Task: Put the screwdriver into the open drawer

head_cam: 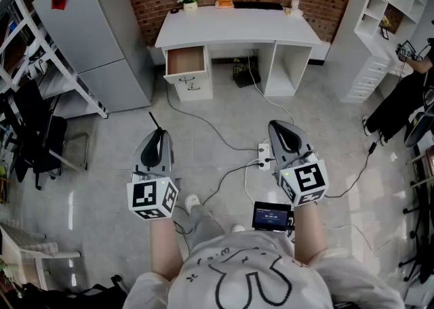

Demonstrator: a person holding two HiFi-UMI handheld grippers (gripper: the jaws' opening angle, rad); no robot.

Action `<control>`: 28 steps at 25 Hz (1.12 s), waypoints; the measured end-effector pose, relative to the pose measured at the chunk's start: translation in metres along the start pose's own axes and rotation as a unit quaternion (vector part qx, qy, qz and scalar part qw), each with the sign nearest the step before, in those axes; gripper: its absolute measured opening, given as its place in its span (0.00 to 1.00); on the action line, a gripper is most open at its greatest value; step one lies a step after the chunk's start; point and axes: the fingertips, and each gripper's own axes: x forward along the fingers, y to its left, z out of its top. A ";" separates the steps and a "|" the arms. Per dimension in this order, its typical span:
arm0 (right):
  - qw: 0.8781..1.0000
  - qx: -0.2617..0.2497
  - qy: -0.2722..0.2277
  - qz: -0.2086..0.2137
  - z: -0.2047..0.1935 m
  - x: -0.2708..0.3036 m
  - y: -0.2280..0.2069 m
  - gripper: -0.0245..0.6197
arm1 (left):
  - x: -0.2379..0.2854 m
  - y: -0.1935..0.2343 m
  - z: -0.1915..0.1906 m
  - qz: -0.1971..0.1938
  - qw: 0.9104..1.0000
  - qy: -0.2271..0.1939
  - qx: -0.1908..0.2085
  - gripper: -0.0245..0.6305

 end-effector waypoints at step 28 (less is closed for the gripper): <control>0.998 0.009 0.042 -0.036 -0.020 0.160 0.005 0.07 | 0.126 0.122 -0.034 -0.043 0.999 0.014 -0.009 0.13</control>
